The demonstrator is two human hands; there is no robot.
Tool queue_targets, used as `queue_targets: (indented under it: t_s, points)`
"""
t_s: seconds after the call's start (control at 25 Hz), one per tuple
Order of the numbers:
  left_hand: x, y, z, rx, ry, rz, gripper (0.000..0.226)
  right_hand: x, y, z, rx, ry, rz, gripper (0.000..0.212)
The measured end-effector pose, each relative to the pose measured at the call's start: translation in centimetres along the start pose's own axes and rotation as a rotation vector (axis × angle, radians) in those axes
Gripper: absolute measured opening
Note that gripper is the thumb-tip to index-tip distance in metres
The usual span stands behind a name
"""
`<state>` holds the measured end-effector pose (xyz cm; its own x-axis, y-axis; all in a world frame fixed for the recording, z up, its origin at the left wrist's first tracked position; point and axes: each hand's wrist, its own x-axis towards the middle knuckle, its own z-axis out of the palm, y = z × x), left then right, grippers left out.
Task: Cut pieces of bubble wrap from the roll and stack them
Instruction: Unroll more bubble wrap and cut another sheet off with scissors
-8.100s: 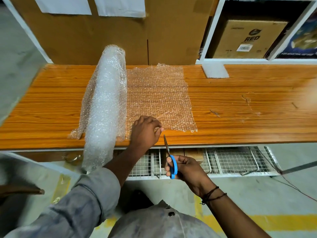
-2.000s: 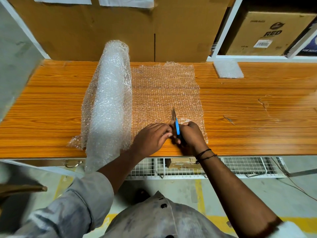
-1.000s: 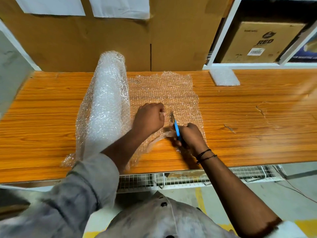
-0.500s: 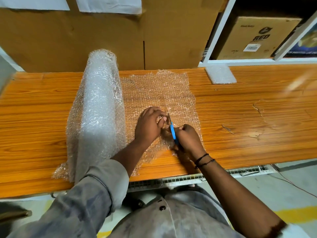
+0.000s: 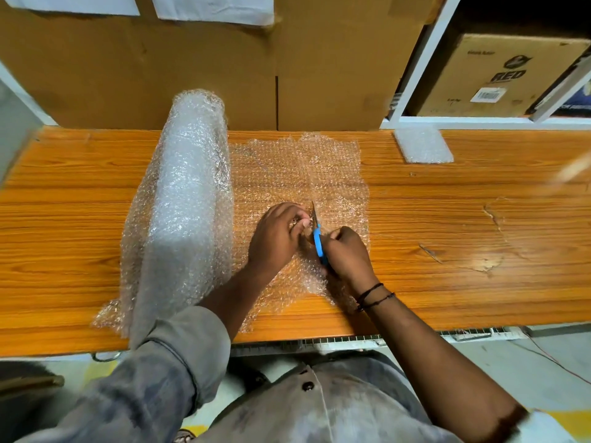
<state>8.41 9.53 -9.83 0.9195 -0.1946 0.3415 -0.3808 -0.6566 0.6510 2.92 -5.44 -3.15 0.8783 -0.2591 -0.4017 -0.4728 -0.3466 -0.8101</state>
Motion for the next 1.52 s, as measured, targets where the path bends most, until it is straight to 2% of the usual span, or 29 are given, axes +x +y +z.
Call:
queue_targets:
  t_s: [0.16,0.36,0.52,0.76,0.88,1.04,1.24,1.4,1.52]
  points:
    - [-0.1,0.1,-0.1,-0.016,0.0,0.004,0.009,0.5,-0.2,0.2,0.066,-0.029,0.016,0.033]
    - [-0.3,0.1,-0.4,-0.047,-0.005,-0.014,0.027,1.1,-1.2,0.4,0.051,-0.056,0.029,0.045]
    - [-0.2,0.1,-0.4,-0.04,-0.004,0.008,0.023,1.6,-1.2,0.5,0.003,-0.029,0.009,0.035]
    - [-0.2,-0.4,-0.2,-0.026,-0.015,0.013,0.031,2.5,-1.2,0.9,0.102,-0.089,0.028,0.06]
    - [-0.2,-0.5,-0.2,-0.025,-0.019,0.017,0.032,3.2,-1.5,1.0,0.039,-0.086,0.027,0.056]
    - [-0.1,-0.7,-0.1,-0.036,-0.019,0.023,0.028,3.4,-2.1,0.6,0.007,-0.08,0.012,0.038]
    - [-0.2,-0.7,-0.1,-0.017,-0.017,0.003,0.027,3.8,-2.8,0.4,0.084,-0.108,0.011,0.041]
    - [-0.2,-0.8,-0.2,-0.034,-0.007,0.023,0.021,4.3,-3.0,0.5,-0.037,-0.071,-0.014,0.036]
    - [-0.3,-0.7,-0.1,-0.03,-0.012,0.011,0.022,4.5,-3.0,0.4,-0.016,-0.06,0.001,0.033]
